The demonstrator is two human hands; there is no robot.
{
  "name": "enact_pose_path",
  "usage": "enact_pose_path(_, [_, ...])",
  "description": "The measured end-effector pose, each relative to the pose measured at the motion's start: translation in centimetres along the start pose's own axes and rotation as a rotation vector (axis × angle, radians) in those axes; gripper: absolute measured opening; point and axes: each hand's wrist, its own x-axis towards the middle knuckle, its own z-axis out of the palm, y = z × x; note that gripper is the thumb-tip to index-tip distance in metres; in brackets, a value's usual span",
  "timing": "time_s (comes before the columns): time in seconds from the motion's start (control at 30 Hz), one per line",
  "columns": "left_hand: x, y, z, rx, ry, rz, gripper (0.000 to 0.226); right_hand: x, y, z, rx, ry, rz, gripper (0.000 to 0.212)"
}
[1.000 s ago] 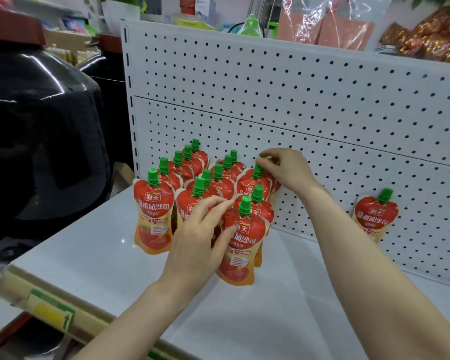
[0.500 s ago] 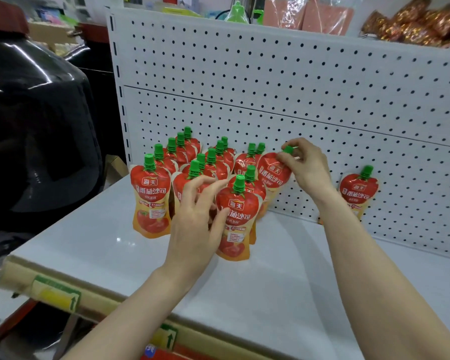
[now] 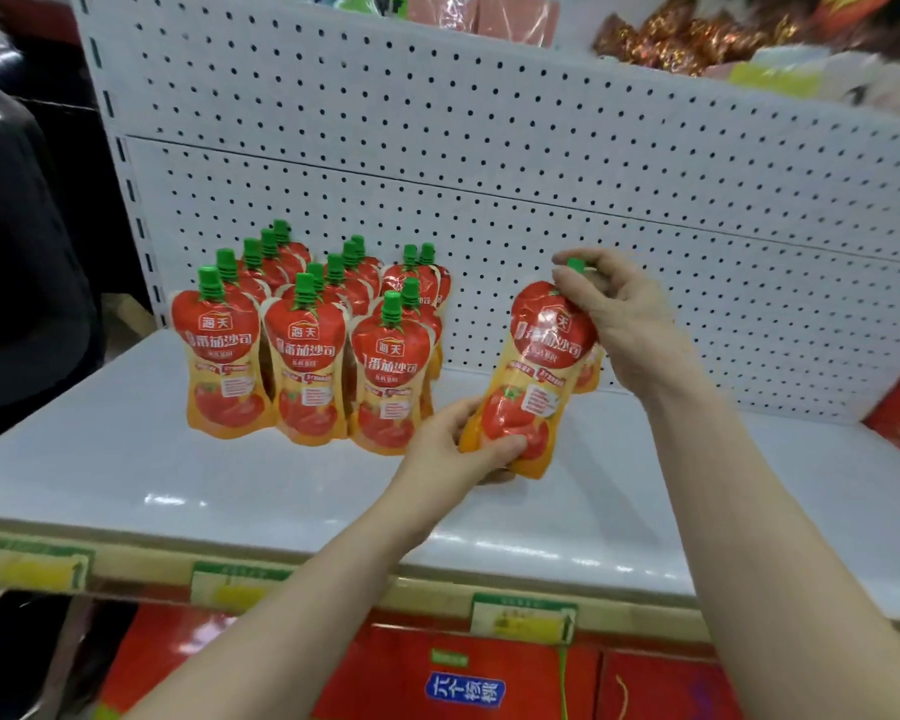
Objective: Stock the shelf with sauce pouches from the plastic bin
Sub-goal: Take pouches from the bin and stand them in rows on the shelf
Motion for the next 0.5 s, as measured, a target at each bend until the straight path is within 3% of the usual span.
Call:
enact_pose_path(0.1, [-0.6,-0.6,0.1,-0.038,0.014,-0.002,0.039,-1.3,1.0,0.2,-0.054,-0.136,0.149,0.03])
enact_pose_path(0.2, [-1.0,-0.9,-0.5,-0.05,-0.041,-0.062,0.035,-1.6,1.8,-0.2,-0.221,-0.253,0.164,0.02])
enact_pose_path(0.33, [-0.7,0.0,-1.9,-0.068,-0.119,-0.085,0.034,-0.9,2.2,-0.1,-0.15,-0.21,0.156,0.022])
enact_pose_path(0.43, [-0.3,1.0,-1.5,-0.161,-0.016,0.005,0.035,-1.0,2.3,0.3,-0.049,-0.154,0.196,0.041])
enact_pose_path(0.5, [0.2,1.9,-1.2,-0.227,0.096,0.103,0.034,-1.8,2.3,0.6,-0.165,-0.293,0.207,0.048])
